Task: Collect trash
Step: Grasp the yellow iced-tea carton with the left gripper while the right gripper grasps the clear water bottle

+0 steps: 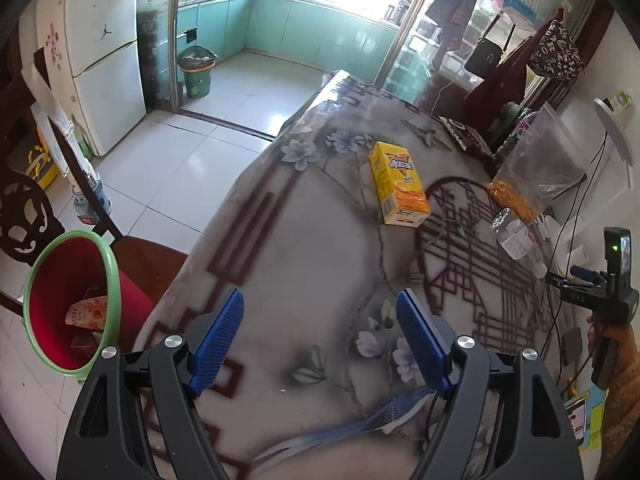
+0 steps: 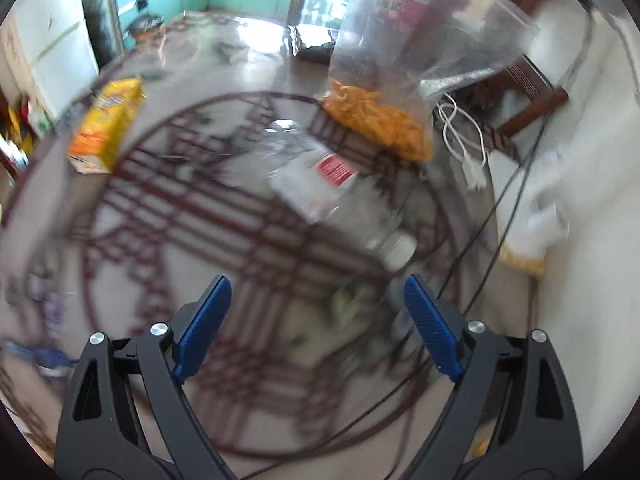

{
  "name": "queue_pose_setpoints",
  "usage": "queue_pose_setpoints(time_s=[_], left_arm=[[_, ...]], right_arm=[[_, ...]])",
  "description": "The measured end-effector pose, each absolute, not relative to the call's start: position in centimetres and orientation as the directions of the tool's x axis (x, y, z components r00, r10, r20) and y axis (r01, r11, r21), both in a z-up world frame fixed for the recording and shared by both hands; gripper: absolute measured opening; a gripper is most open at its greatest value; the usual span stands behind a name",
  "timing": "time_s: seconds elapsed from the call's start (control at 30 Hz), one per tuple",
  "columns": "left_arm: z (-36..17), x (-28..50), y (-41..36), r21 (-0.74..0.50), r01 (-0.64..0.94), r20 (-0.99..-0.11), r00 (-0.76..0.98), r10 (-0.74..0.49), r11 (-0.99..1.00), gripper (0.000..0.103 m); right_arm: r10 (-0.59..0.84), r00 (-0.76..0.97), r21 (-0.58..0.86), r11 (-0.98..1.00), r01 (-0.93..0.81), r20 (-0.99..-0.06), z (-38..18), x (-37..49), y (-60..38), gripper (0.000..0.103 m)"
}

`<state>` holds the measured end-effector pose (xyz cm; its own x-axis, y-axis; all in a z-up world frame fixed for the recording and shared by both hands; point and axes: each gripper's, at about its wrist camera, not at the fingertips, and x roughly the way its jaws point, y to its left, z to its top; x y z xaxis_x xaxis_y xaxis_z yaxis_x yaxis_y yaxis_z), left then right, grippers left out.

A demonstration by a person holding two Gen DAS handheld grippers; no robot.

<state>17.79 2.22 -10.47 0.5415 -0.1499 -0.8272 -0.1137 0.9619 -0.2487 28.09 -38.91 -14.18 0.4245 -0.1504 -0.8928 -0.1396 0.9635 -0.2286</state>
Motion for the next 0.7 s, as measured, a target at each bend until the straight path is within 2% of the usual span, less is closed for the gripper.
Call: queue_pose_setpoints(time_s=[0.23,0.37,0.43,0.5,0.57,0.7], left_arm=[[-7.7,21.8,-2.3,-0.201,-0.095,-0.805,0.582,-0.11,0.975,0.076],[-8.0,26.2,-5.0,-0.17,-0.086,-0.816,0.57,-0.091,0.982,0.076],[-8.6,28.3,-6.2,-0.166,-0.086,-0.819,0.567,-0.089,0.982,0.076],[-9.8,30.8,-7.7,-0.147,-0.084,-0.829,0.554,-0.076,0.986,0.076],[-11.2,33.0,-8.9,-0.137,-0.088,-0.839,0.54,-0.069,0.987,0.076],[-14.3,36.4,-10.0,-0.124,-0.139,-0.856,0.516,-0.035,0.982,0.076]], right_arm=[[-0.145,0.349,-0.246,0.932,-0.266,-0.926,-18.0,35.1,-40.5,0.092],[-0.114,0.315,-0.212,0.93,-0.3,-0.942,-19.8,37.4,-40.2,0.092],[-0.109,0.302,-0.208,0.924,-0.319,-0.947,-20.6,37.9,-39.8,0.081],[-0.102,0.29,-0.199,0.923,-0.33,-0.952,-21.5,37.9,-39.5,0.061],[-0.079,0.301,-0.172,0.939,-0.298,-0.95,-21.5,37.5,-39.6,0.05],[0.076,0.357,0.029,0.99,-0.136,-0.931,-19.9,34.8,-41.1,0.05]])
